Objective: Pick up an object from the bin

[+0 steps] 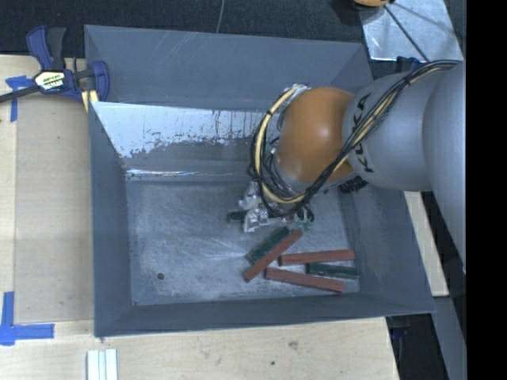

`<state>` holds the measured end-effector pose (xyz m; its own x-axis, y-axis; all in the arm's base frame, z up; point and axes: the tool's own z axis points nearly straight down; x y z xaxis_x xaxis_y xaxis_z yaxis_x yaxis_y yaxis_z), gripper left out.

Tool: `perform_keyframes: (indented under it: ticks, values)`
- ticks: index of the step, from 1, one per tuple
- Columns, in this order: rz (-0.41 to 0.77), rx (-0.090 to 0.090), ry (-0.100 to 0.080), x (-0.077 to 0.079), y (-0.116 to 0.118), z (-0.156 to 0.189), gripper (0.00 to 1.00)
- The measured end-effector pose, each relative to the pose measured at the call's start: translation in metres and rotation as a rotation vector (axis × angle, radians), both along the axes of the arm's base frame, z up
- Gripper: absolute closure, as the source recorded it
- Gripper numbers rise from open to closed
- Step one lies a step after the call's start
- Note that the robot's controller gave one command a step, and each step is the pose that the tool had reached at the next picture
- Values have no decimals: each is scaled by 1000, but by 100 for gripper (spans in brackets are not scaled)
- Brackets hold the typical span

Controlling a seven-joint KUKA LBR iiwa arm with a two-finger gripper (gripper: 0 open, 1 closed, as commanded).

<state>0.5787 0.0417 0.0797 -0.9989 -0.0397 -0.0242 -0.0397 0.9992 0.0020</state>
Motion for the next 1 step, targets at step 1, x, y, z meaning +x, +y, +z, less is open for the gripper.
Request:
perform_keyframes:
  ticks: [1]
  values:
    - [7,-2,12,7,11,163,100]
